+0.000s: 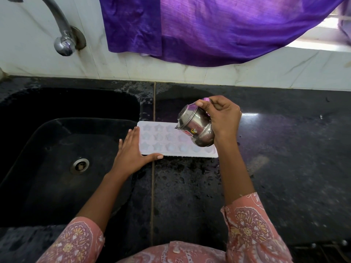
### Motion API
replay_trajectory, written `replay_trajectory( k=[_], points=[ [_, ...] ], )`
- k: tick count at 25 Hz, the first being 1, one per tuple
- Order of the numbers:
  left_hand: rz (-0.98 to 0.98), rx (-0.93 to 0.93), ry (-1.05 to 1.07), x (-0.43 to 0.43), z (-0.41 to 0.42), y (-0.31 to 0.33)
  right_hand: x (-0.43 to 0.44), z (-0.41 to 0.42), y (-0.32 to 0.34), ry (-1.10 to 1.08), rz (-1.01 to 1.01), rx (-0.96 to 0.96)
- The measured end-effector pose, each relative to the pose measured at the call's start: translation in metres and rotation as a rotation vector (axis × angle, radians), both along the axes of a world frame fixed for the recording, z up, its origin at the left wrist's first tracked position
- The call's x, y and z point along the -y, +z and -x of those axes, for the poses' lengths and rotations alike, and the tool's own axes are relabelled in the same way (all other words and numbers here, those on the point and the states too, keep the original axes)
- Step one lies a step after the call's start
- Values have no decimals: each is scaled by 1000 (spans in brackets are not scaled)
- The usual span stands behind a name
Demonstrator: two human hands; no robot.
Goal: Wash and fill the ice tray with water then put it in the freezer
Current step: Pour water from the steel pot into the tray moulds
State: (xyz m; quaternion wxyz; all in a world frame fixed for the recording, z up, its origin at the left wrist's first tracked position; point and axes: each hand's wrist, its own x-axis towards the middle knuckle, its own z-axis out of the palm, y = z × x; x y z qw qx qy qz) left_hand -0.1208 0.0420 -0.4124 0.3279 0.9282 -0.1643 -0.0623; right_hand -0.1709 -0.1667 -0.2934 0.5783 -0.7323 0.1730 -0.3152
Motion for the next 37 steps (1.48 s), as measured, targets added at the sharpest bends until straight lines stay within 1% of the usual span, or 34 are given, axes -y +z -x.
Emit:
replay_trajectory(
  k=[12,19,22,37],
  points=[
    [5,5,0,0,0,-1,0,-1,-4,-5,-23,-4],
    [-3,2,4,0,0,-1,1,-3,-9,-19,-184,27],
    [-4,-1,4,0,0,0,0,-5,-8,4,-215,40],
    [-18,-3,11,0,-1,-2,-16,-16,-9,113,-81,-12]
  ],
)
